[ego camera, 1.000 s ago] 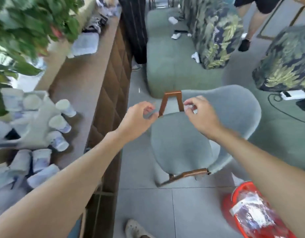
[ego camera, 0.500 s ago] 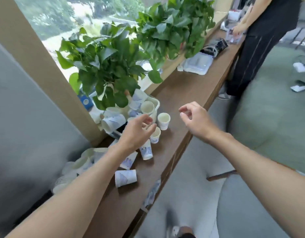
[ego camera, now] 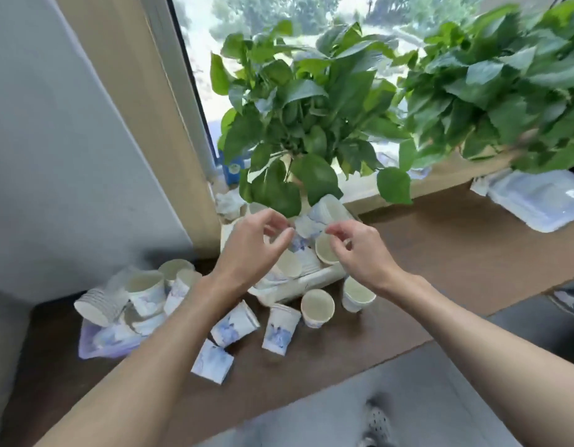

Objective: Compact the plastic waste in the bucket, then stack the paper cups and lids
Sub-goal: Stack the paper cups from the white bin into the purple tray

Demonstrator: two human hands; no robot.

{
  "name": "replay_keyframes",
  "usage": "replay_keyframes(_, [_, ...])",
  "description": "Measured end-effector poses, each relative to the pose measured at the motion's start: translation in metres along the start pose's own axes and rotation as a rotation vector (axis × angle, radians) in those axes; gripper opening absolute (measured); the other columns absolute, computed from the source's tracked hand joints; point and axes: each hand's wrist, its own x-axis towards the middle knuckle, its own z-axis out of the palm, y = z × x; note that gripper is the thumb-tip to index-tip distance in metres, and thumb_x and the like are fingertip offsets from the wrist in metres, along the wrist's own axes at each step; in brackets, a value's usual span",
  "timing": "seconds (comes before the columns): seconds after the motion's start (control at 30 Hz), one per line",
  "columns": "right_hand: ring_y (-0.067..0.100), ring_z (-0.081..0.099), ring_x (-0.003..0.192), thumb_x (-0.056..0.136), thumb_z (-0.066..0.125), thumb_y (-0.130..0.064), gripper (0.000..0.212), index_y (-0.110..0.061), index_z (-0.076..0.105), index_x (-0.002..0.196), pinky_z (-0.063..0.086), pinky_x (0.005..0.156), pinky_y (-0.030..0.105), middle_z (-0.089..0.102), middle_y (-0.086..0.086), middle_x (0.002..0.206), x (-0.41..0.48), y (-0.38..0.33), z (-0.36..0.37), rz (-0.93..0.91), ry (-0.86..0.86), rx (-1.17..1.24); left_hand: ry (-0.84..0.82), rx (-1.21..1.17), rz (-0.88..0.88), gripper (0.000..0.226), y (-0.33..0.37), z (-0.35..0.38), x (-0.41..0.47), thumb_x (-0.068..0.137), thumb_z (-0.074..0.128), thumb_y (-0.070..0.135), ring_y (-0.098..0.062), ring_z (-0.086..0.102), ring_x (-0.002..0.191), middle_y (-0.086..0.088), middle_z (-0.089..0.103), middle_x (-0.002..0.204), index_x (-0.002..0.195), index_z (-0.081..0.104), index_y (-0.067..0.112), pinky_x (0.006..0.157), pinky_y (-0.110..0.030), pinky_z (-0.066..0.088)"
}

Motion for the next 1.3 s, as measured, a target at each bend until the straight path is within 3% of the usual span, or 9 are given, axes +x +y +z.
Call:
replay_keyframes(0.23, [0.004,0.057,0.076,0.092,0.057,-0.01,0.014,-0.014,0.069,0.098,0.044,0.071,0.016,0.065,-0.004,0.087,0.014,0.035,0.022,-0.222,-0.13,0.123,0.153,0.09,-0.101,0.011,-0.009,0.034,-0.037,0.092,0.068,0.029,-0.006,0.065,0.084,0.011,0.069,0.092,0.099,0.069,0.02,0.071,-0.023,0.051])
replay_keyframes(0.33, [-0.005,0.054,0.07,0.091,0.059,-0.009,0.013,-0.014,0.069,0.097,0.039,0.067,0.008,0.064,-0.007,0.08,0.007,0.047,0.042,-0.356,-0.093,0.151,0.241,0.125,-0.075,0.007,-0.024,0.049,-0.058,0.091,0.069,0.027,-0.007,0.064,0.075,0.012,0.068,0.082,0.096,0.068,0.022,0.064,-0.015,0.043])
replay_keyframes(0.53, [-0.007,0.052,0.065,0.087,0.06,-0.008,0.014,-0.012,0.07,0.097,0.039,0.065,0.009,0.062,-0.008,0.075,-0.019,0.066,0.078,-0.623,0.041,0.188,0.391,0.245,0.019,0.004,-0.052,0.093,-0.104,0.09,0.07,0.025,-0.011,0.061,0.069,0.013,0.066,0.073,0.087,0.069,0.023,0.06,-0.012,0.041])
replay_keyframes(0.73, [0.008,0.057,0.07,0.09,0.057,-0.01,0.018,-0.013,0.068,0.103,0.043,0.068,0.014,0.066,-0.002,0.085,-0.079,0.091,0.089,-0.598,0.034,0.244,0.506,0.308,0.026,0.005,-0.072,0.138,-0.158,0.089,0.069,0.024,-0.007,0.061,0.068,0.01,0.069,0.075,0.087,0.07,0.02,0.062,-0.019,0.046])
replay_keyframes(0.87, [0.0,0.049,0.069,0.09,0.057,-0.018,0.019,-0.018,0.065,0.107,0.047,0.078,0.03,0.056,-0.01,0.096,-0.111,0.112,0.092,-0.532,-0.014,0.107,0.4,0.397,-0.036,0.025,-0.086,0.155,-0.18,0.083,0.065,0.037,-0.016,0.06,0.09,0.003,0.065,0.099,0.101,0.066,0.019,0.081,-0.039,0.052])
replay_keyframes(0.93, [-0.003,0.045,0.069,0.089,0.058,-0.023,0.021,-0.02,0.063,0.11,0.049,0.082,0.035,0.05,-0.015,0.1,-0.117,0.118,0.093,-0.501,-0.028,0.077,0.376,0.419,-0.045,0.034,-0.089,0.159,-0.178,0.082,0.069,0.036,-0.019,0.057,0.1,-0.001,0.061,0.108,0.11,0.064,0.017,0.087,-0.038,0.049])
replay_keyframes(1.0, [0.004,0.047,0.072,0.089,0.059,-0.025,0.021,-0.021,0.062,0.109,0.05,0.083,0.038,0.048,-0.018,0.103,-0.119,0.121,0.093,-0.478,-0.03,0.066,0.382,0.421,-0.063,0.04,-0.094,0.164,-0.173,0.082,0.074,0.033,-0.021,0.057,0.104,-0.003,0.06,0.112,0.116,0.063,0.015,0.09,-0.037,0.047])
replay_keyframes(1.17, [0.011,0.05,0.08,0.088,0.059,-0.026,0.022,-0.025,0.059,0.109,0.048,0.078,0.036,0.052,-0.014,0.113,-0.113,0.126,0.103,-0.421,-0.043,0.004,0.32,0.384,-0.184,0.055,-0.111,0.179,-0.157,0.079,0.073,0.048,-0.023,0.057,0.114,-0.003,0.059,0.121,0.124,0.055,0.022,0.095,-0.043,0.048])
replay_keyframes(1.3, [0.009,0.049,0.083,0.088,0.058,-0.027,0.026,-0.026,0.057,0.114,0.041,0.073,0.031,0.051,-0.018,0.115,-0.102,0.132,0.113,-0.396,-0.041,-0.047,0.344,0.333,-0.231,0.052,-0.12,0.185,-0.151,0.083,0.072,0.045,-0.023,0.059,0.113,-0.002,0.063,0.122,0.127,0.053,0.025,0.089,-0.037,0.048])
